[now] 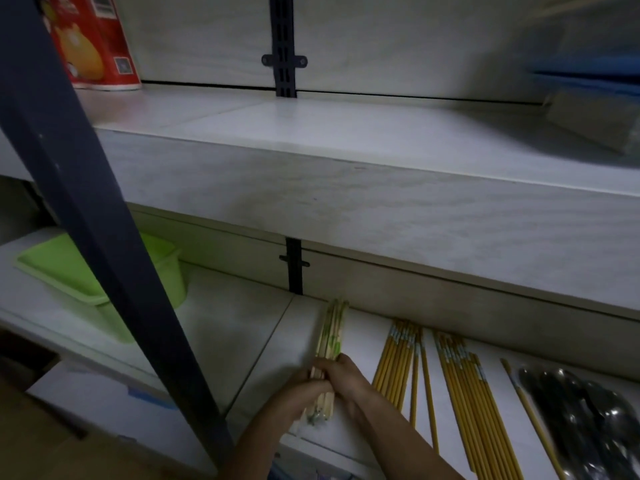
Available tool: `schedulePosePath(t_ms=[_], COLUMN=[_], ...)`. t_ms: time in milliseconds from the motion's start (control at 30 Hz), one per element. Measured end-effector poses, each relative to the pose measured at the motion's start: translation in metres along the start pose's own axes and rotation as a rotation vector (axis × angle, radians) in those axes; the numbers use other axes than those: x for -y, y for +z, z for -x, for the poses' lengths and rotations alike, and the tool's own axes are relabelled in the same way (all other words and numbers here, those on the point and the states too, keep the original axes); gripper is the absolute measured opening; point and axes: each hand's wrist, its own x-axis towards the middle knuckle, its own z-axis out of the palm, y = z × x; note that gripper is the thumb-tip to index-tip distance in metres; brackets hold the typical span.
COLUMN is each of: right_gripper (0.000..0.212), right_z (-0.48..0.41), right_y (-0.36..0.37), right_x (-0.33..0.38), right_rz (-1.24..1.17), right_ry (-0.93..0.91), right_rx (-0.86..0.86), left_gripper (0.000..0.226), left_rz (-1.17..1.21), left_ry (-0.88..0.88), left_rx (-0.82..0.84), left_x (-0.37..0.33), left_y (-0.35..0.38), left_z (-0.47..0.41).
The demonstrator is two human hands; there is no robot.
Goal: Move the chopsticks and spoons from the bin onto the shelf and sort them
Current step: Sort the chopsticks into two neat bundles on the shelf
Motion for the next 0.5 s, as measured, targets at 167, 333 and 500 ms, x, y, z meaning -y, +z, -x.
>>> schedulePosePath(t_ms=[167, 333, 500], right_gripper=[0.009, 0.039, 0.043], right_z=[-0.016, -0.036, -0.045], right_y=[0.000, 0.014, 0.019], right_x=[-0.003, -0.005, -0.001], right_rz=[-0.001, -0.142, -0.066], right_ry=[0.055, 0.068, 0.058], right_rx=[-0.080, -0.192, -0.330], left_gripper=[0.005, 0.020, 0.034], left_rz=[0.368, 0.450, 0.495], left_ry=[0.169, 0.342, 0.347], left_rx=[-0.104, -0.014, 0.009], left_x=[0.009, 0.003, -0.006], left_y=[-0.058, -0.045, -0.038], left_z=[-0.008, -0.009, -0.015])
